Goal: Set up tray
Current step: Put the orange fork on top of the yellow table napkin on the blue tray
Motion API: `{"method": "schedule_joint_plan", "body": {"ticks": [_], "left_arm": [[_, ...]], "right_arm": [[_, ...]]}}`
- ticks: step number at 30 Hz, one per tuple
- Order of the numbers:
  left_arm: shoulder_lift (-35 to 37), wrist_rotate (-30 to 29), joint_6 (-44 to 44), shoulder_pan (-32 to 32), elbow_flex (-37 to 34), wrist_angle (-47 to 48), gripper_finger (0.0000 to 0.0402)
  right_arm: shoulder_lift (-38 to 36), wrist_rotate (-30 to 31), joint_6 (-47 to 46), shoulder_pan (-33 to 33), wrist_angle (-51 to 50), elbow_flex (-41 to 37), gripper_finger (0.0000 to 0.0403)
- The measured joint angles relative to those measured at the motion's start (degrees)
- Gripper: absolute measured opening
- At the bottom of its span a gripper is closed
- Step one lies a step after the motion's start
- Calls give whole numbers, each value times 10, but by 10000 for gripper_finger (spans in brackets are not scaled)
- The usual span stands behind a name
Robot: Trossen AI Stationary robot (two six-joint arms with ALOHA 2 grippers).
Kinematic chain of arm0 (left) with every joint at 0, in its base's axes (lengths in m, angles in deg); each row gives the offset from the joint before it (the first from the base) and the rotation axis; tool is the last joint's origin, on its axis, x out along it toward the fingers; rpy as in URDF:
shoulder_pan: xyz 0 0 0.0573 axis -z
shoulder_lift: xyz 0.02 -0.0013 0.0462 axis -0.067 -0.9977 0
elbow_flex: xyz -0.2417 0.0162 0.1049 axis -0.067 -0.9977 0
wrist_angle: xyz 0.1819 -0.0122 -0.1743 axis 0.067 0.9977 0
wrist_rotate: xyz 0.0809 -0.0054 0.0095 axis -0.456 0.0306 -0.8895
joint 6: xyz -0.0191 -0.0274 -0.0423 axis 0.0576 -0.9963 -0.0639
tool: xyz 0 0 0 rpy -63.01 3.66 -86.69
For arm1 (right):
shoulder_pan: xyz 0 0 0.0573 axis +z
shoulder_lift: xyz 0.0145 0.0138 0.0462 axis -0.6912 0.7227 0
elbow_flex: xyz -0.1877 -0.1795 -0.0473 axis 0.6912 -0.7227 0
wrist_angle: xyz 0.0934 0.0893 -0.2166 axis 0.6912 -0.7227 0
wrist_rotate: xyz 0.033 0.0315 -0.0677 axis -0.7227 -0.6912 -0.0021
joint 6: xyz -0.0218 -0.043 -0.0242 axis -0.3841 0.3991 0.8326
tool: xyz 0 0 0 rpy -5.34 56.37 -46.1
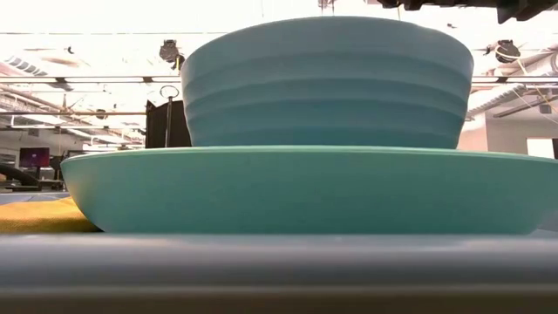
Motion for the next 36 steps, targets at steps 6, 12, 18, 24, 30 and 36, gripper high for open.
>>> {"method": "schedule_joint_plan", "body": {"ticks": [6, 12, 18, 24, 30, 36], "left_arm": [[1, -1, 8, 0, 0, -1, 130], [1, -2, 19, 0, 0, -5, 59], [1, -13, 22, 1, 0, -6, 14], [1, -16, 24, 1, 0, -3, 19], [1, -30, 24, 1, 0, 0, 14], [-2, -46, 27, 1, 16, 36, 10]], "right_arm": [[0, 0, 0, 0, 0, 0, 102], [0, 0, 0, 0, 0, 0, 102], [0, 0, 0, 0, 0, 0, 102], [0, 0, 0, 0, 0, 0, 102], [0, 0, 0, 0, 0, 0, 102], [0, 0, 0, 0, 0, 0, 102]]}}
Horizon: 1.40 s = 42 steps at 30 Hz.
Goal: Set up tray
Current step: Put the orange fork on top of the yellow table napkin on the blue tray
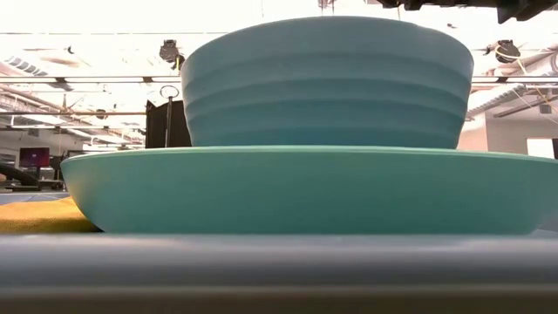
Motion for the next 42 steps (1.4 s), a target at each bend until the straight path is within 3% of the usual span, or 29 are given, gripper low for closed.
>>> {"method": "schedule_joint_plan", "body": {"ticks": [10, 18, 22, 32, 42], "left_arm": [[2, -31, 3, -1, 43, 68, 9], [41, -128, 18, -19, 46, 64, 9], [58, -150, 40, -41, 46, 62, 10], [75, -186, 203, -136, 46, -6, 11], [74, -195, 259, -185, 46, -61, 10]], "right_arm": [[0, 0, 0, 0, 0, 0, 102], [0, 0, 0, 0, 0, 0, 102], [0, 0, 0, 0, 0, 0, 102], [0, 0, 0, 0, 0, 0, 102], [0, 0, 0, 0, -4, 0, 102]]}}
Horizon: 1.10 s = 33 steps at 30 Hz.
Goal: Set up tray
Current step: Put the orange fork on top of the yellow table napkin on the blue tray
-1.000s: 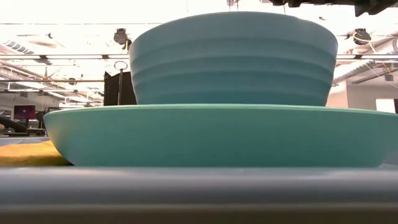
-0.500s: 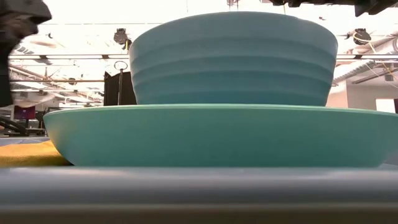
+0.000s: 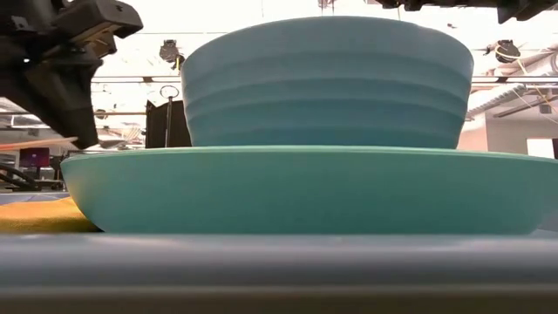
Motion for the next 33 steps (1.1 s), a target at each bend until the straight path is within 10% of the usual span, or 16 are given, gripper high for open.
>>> {"method": "schedule_joint_plan", "body": {"ticks": [33], "left_arm": [[-69, 95, -106, 1, -10, -32, 9]], "right_arm": [[0, -1, 2, 0, 0, 0, 102]]}}
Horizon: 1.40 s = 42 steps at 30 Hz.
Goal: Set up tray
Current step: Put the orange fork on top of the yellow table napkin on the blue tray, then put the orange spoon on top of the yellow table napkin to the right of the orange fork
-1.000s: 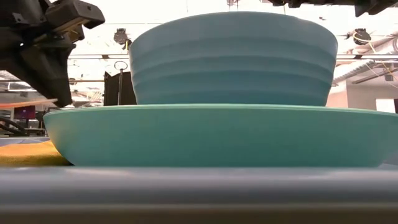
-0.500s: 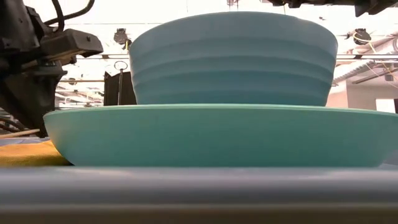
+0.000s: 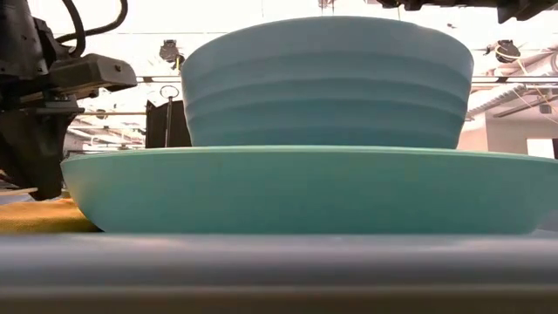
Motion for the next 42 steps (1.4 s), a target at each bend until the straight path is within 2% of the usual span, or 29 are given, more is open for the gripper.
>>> {"method": "schedule_joint_plan", "body": {"ticks": [6, 13, 18, 21, 30, 33, 36, 42], "left_arm": [[0, 5, 0, 0, 0, -4, 19], [0, 1, 3, 0, 0, -14, 10], [0, 5, -4, 0, 0, -14, 43], [0, 5, -5, 0, 0, -14, 49], [0, -6, 24, 0, 0, -15, 13], [0, -27, 38, 0, 0, -14, 3], [4, -65, 56, 0, 0, -14, 10], [27, -191, 109, 0, 0, -13, 30]], "right_arm": [[0, 0, -1, 0, 0, 0, 102], [0, 0, -1, 0, -1, 0, 102], [0, 0, -1, 0, -3, 0, 102], [0, 0, -1, 0, -3, 0, 102], [0, 0, -1, 0, -4, 0, 102], [0, 0, -1, 0, -4, 0, 102], [0, 0, -1, 0, -4, 0, 102], [0, 0, -1, 0, -4, 0, 102]]}}
